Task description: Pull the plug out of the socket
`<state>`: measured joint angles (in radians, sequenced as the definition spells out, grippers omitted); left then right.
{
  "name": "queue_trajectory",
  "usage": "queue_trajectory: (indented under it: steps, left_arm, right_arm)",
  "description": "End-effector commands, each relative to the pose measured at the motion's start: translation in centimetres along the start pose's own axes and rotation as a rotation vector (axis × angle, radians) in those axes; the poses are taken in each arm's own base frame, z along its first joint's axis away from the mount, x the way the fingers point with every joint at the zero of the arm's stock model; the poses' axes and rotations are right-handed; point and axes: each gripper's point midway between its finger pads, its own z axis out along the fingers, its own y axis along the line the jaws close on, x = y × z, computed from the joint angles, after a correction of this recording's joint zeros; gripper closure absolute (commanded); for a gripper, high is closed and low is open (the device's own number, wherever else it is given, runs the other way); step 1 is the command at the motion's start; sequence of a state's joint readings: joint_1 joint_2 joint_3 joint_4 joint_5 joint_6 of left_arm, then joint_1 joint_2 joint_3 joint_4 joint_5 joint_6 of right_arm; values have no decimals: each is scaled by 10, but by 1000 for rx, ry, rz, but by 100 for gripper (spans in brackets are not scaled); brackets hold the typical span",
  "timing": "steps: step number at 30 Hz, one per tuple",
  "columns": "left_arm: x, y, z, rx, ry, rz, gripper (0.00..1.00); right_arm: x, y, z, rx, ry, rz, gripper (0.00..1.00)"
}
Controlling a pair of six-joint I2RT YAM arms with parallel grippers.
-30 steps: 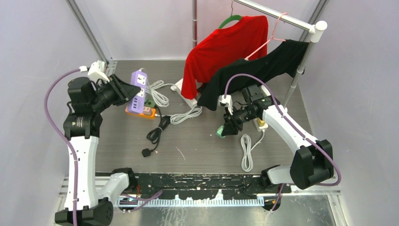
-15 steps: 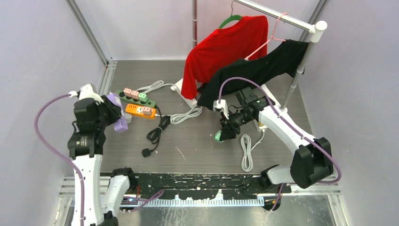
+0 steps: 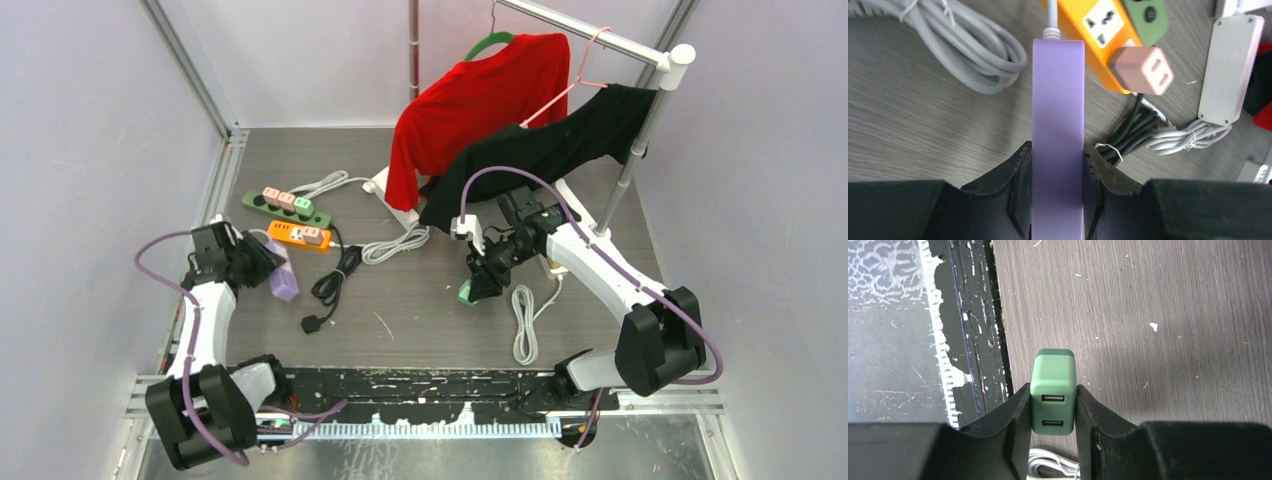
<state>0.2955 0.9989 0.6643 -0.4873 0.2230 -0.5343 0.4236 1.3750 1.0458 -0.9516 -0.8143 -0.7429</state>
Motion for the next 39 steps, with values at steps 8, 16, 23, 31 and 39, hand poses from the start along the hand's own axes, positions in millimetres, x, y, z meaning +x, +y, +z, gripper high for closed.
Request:
queue_trajectory:
  steps: [8, 16, 23, 31, 39]
  left_arm:
    - [4, 67, 11, -266, -57, -297, 96]
    - [2, 81, 2, -382, -65, -349, 22]
    - [-11, 46, -25, -224, -97, -281, 18]
    - [-3, -75, -72, 457, -54, -70, 20]
    - [65, -189, -123, 937, -16, 337, 20]
  right_arm:
    - [-13, -3, -4, 3, -14, -39, 99]
    - [-13, -3, -3, -2, -13, -33, 99]
    - [-25, 9, -3, -66, -63, -3, 99]
    - [-55, 26, -5, -192, -197, 105, 99]
    - [-72, 13, -12, -265, -315, 288, 99]
